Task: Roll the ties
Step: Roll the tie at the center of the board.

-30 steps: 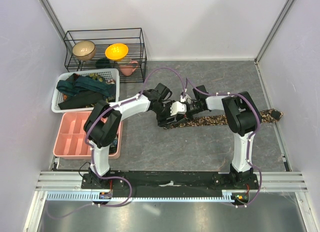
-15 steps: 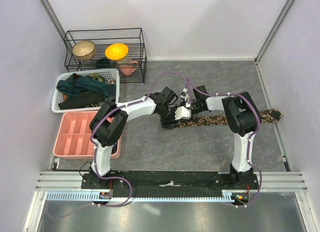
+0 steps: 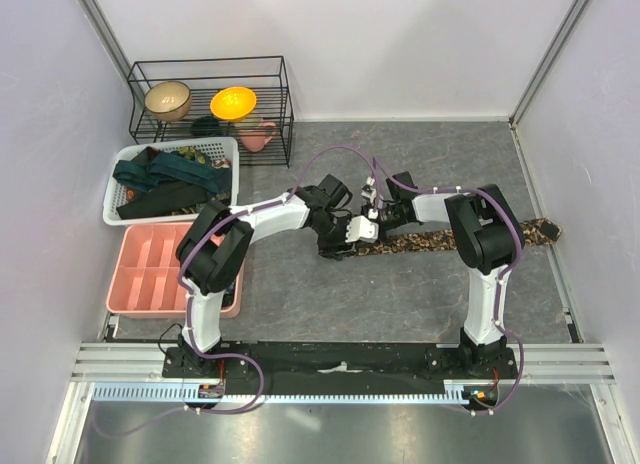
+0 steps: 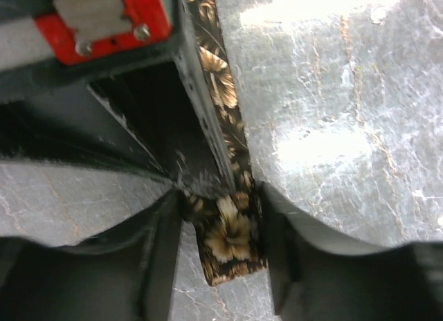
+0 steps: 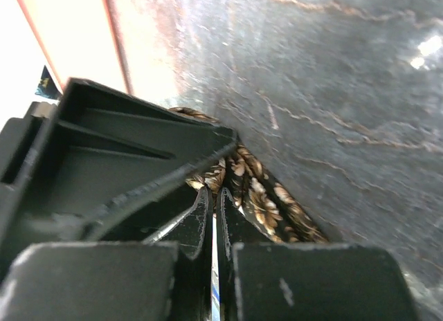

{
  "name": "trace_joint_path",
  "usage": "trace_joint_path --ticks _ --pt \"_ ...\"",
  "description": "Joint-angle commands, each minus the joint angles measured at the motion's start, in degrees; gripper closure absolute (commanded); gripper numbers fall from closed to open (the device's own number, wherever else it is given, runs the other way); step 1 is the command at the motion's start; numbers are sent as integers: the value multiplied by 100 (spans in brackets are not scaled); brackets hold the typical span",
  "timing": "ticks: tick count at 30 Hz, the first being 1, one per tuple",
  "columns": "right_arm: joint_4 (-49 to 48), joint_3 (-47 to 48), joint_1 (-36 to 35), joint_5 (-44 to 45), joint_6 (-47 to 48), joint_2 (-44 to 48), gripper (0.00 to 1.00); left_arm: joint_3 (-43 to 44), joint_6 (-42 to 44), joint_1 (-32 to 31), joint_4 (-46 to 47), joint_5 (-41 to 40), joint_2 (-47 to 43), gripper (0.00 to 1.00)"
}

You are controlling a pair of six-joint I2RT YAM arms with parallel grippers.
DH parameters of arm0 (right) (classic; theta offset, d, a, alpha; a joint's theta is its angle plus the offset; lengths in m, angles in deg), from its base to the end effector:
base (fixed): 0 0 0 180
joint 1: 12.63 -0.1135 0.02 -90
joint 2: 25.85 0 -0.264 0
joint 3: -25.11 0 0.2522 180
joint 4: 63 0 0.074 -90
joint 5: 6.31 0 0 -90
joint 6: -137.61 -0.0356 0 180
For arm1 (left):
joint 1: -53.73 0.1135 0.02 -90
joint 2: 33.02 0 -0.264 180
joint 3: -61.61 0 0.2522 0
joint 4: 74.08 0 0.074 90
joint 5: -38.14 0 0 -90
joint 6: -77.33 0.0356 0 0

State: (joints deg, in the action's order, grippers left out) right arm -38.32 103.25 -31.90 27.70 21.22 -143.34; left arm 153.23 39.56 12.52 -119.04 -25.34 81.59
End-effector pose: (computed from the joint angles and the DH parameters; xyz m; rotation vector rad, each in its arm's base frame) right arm 0.3471 0.1526 0.1034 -0.1623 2.7091 1.5609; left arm 0.2918 -0.2767 0.1569 2.0208 1.7352 -0.5743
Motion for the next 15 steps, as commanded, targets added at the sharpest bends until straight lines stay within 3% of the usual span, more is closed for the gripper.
trace_joint_path --ticks 1,9,15 --pt "121 -101 63 316 371 -116 100 -52 174 157 -483 265 -184 38" --pt "156 -268 99 492 503 -204 100 -236 -247 456 -405 617 -509 36" --pt "156 -356 143 606 582 -318 100 -693 -924 518 553 889 -834 35"
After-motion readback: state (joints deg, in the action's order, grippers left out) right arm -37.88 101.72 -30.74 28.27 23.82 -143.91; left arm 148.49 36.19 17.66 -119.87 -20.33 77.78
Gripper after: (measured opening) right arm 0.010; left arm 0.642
